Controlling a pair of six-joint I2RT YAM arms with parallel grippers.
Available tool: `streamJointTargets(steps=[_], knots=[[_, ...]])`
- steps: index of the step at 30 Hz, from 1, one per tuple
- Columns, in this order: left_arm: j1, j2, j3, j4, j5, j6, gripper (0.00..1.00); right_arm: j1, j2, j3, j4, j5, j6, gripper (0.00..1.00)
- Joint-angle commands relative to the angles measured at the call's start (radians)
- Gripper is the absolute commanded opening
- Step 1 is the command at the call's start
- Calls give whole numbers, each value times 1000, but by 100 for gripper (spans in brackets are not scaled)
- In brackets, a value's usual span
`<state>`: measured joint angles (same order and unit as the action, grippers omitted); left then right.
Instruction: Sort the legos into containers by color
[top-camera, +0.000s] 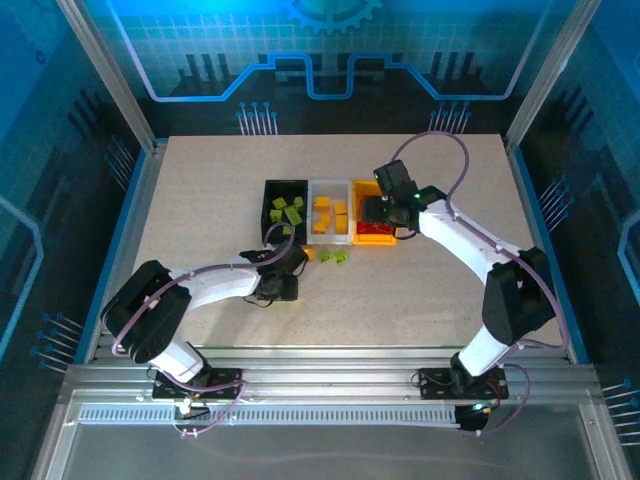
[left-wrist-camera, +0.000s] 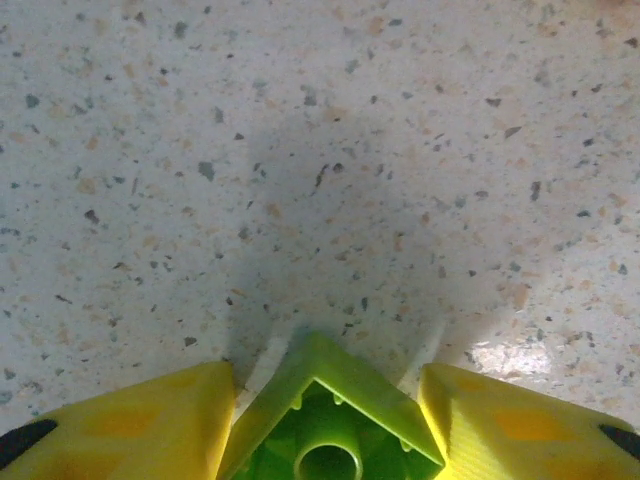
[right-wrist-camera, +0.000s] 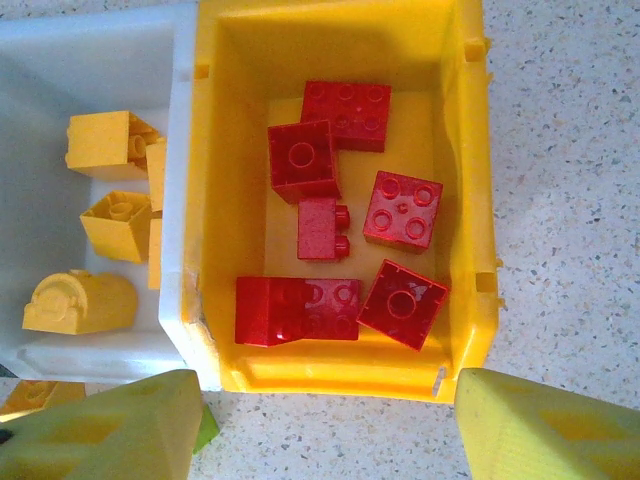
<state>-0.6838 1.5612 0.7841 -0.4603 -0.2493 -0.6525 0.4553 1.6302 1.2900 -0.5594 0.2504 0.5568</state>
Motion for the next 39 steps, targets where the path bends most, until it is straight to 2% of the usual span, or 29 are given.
streamJointTargets(steps=[1, 6, 12, 16, 22, 24, 27, 30, 32, 35, 39], knots=[[-11, -17, -2, -20, 15, -5, 44, 0, -33, -9, 7, 4, 21, 68], [4, -104, 27, -18, 4, -6, 35, 1, -54, -23, 5, 5, 26, 68], [151, -156, 162, 4, -15, 44, 34, 1, -89, -61, 8, -3, 43, 68], [227, -47, 334, 28, -64, 98, 35, 0, -104, -83, 10, -11, 50, 68], [286, 184, 537, 51, -100, 130, 36, 0, -142, -110, -2, -11, 51, 68], [297, 245, 588, 51, -91, 132, 41, 0, -160, -118, -7, -13, 48, 68], [298, 301, 651, 37, -73, 136, 68, 0, -176, -121, -19, -14, 39, 69], [296, 295, 669, 43, -41, 125, 82, 0, -197, -132, -21, -20, 38, 70], [290, 260, 655, 57, -22, 119, 87, 1, -209, -141, -19, -24, 39, 70], [260, 176, 604, 63, -8, 122, 89, 0, -224, -150, -15, -26, 44, 70], [175, 21, 419, 126, 6, 108, 89, -1, -240, -173, 1, -29, 50, 70]])
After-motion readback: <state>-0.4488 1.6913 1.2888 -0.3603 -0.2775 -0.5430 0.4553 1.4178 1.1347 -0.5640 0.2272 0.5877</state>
